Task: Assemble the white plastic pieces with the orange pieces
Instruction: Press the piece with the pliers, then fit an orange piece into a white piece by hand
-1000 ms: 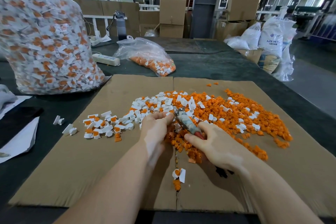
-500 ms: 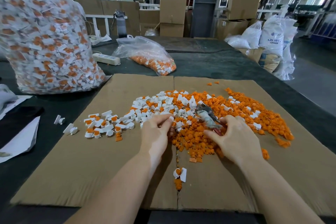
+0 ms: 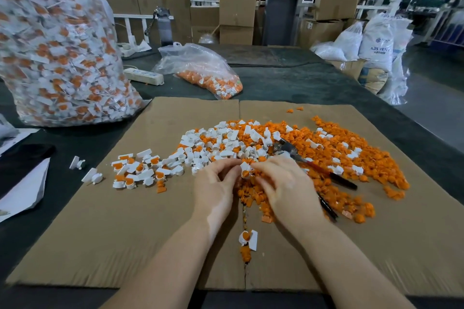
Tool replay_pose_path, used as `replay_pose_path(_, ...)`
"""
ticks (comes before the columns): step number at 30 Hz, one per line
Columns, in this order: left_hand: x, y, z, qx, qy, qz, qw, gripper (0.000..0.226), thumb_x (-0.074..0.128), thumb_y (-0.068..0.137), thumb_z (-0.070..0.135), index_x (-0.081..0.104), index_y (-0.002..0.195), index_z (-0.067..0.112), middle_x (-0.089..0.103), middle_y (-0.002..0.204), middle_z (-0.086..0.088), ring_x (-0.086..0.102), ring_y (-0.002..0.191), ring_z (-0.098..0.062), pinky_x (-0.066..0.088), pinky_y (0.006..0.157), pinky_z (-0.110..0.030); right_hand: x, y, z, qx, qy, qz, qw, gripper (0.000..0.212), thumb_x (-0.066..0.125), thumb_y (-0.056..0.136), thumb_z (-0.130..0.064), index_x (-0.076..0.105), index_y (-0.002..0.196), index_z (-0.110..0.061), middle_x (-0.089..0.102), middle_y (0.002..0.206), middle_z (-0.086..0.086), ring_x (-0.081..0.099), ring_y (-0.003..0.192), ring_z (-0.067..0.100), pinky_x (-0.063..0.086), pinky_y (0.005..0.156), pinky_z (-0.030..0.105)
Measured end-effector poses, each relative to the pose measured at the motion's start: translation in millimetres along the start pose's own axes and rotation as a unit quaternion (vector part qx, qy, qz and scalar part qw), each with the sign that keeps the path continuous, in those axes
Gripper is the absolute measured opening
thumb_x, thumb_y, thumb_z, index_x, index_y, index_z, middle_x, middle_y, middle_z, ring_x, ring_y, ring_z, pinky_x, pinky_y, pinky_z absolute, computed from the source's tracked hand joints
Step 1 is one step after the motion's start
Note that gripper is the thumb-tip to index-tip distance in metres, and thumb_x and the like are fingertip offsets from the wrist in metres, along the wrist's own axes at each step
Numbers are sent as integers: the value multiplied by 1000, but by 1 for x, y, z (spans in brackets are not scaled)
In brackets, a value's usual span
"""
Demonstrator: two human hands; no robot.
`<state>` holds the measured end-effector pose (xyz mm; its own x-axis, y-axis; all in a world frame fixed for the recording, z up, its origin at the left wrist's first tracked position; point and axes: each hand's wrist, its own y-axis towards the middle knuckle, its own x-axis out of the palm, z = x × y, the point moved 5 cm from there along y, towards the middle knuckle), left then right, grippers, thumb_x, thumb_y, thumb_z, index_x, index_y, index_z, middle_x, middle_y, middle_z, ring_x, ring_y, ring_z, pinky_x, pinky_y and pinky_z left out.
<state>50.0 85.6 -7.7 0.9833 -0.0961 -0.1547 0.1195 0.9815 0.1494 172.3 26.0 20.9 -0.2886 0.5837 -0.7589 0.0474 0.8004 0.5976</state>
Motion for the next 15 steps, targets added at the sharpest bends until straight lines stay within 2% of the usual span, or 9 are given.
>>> replay_pose_path(4, 0, -2, -2, 1, -29, -39, 999, 33, 62, 87, 5, 67, 88, 37, 69, 96, 9, 63, 95, -8, 51, 85, -22, 7, -1, -4, 31, 85, 24, 996, 4, 69, 82, -7, 71, 85, -7, 68, 80, 4, 63, 79, 20, 55, 72, 37)
replay_pose_path(7, 6, -6, 0, 46, 12, -92, 995, 41, 69, 80, 1, 64, 95, 39, 66, 101, 12, 62, 91, -1, 48, 79, -11, 5, -3, 0, 46, 108, 43, 992, 3, 68, 83, -6, 70, 84, -6, 67, 79, 2, 62, 78, 16, 54, 71, 32)
replay_pose_path(11, 7, -5, 1, 65, 60, -83, 993, 32, 72, 79, 9, 63, 97, 34, 65, 91, 16, 59, 81, 0, 47, 73, -9, 3, -9, 1, 50, 121, 49, 990, 6, 68, 82, -6, 71, 88, -7, 68, 83, 2, 63, 82, 17, 53, 74, 31)
replay_pose_path(15, 8, -7, 3, 81, 79, -88, 990, 32, 69, 83, 9, 59, 97, 36, 61, 89, 18, 57, 80, 0, 46, 71, -8, 2, -10, 1, 46, 124, 44, 990, 7, 67, 83, -6, 71, 90, -7, 66, 85, 2, 61, 85, 18, 52, 77, 32)
